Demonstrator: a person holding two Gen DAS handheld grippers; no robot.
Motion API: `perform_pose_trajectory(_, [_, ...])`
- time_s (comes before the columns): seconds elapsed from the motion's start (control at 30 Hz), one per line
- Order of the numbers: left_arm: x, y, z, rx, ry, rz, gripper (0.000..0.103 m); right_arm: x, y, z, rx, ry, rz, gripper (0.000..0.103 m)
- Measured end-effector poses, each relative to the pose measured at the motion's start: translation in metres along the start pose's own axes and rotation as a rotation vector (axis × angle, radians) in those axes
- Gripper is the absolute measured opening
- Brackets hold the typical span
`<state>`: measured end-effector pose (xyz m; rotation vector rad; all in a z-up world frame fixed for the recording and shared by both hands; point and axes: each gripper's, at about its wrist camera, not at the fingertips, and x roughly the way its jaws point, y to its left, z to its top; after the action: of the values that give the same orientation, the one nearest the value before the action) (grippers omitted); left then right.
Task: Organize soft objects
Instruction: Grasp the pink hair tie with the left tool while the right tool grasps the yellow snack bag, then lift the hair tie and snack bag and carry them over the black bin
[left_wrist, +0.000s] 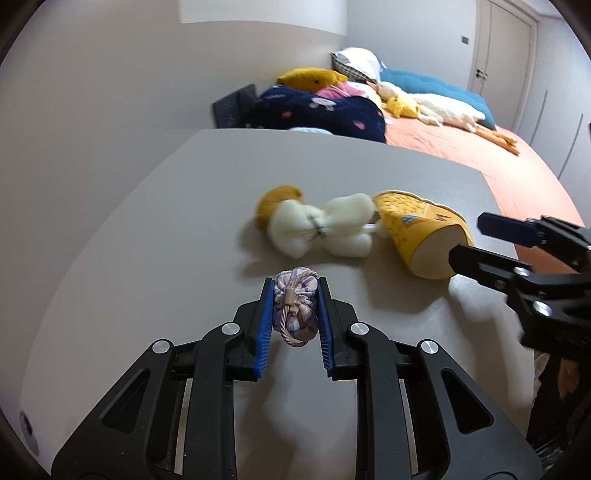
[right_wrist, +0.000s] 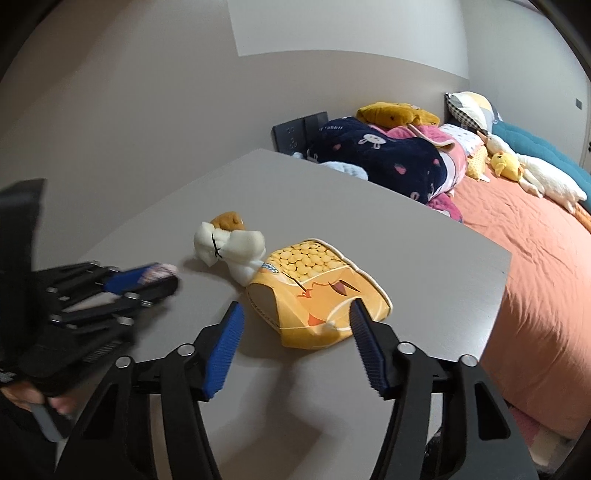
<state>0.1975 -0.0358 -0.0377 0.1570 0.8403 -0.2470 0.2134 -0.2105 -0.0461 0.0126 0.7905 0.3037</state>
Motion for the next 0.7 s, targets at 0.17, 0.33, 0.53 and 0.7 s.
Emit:
perform_pose_trajectory(0.17, [-0.014, 0.020, -0.006, -0.054, -0.011, 0.023, 0.022, 0.009, 0.010, 0.000, -0.050, 0.011, 0.011, 0.042])
perform_pose_trajectory(0.33, [-0.017, 0.034, -0.011, -0.091, 0.002, 0.043, 0.022, 0.013, 0.014, 0.000, -0.067, 0.014, -0.009, 0.023])
perform_pose_trajectory(0.53, [-0.023, 0.039, -0.015, -0.113, -0.001, 0.037, 0.022, 0.006, 0.023, 0.001, -0.106, 0.004, -0.039, 0.016])
perform_pose_trajectory(0.7, [-0.032, 0.038, -0.018, -0.117, -0.008, 0.030, 0.022, -0.009, 0.024, 0.002, -0.068, -0.011, -0.019, 0.015])
